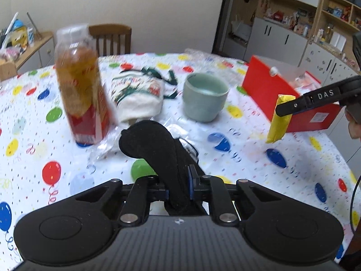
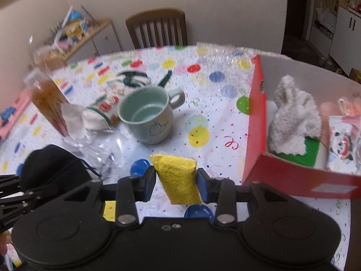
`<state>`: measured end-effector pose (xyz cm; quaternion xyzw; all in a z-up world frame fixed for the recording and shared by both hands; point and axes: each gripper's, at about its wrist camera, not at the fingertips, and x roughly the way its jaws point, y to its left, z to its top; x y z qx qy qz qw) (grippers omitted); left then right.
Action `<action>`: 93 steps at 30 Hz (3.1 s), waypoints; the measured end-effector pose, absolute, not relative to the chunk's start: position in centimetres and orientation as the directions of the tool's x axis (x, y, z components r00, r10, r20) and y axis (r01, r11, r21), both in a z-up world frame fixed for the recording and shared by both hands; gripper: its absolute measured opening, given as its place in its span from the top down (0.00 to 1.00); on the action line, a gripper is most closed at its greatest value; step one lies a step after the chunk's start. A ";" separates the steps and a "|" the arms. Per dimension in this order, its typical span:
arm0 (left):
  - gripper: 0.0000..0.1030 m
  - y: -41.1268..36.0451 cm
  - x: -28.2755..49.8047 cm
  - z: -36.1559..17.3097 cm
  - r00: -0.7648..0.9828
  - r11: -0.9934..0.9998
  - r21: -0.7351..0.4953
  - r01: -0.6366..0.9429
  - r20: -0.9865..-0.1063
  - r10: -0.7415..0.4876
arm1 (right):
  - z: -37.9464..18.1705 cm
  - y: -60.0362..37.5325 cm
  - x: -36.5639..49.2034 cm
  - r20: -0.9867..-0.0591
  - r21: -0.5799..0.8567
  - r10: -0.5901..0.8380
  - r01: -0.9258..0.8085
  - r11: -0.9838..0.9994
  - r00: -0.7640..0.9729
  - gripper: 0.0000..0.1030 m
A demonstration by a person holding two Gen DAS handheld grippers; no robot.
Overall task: Organize soft objects
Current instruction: 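Grasp the yellow sponge with the right tool while the left tool grasps the black mask, then carry the yellow sponge and black mask over the box with both tools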
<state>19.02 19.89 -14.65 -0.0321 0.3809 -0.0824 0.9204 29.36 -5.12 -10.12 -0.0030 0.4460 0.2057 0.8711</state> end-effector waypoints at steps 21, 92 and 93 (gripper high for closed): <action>0.91 10.8 20.3 -6.6 0.788 0.964 -0.100 0.247 -0.559 -0.260 | -2.9 -16.3 26.2 -0.658 0.229 0.377 -0.304 0.925 0.651 0.63; 0.91 -12.6 42.4 -13.7 0.529 0.953 -0.055 0.298 -0.822 -0.212 | -12.3 -29.6 42.0 -0.834 0.126 0.280 -0.329 0.936 0.475 0.62; 0.91 -12.7 42.4 -13.8 0.523 0.954 -0.053 0.296 -0.826 -0.208 | -12.3 -29.6 42.1 -0.835 0.127 0.280 -0.329 0.936 0.474 0.62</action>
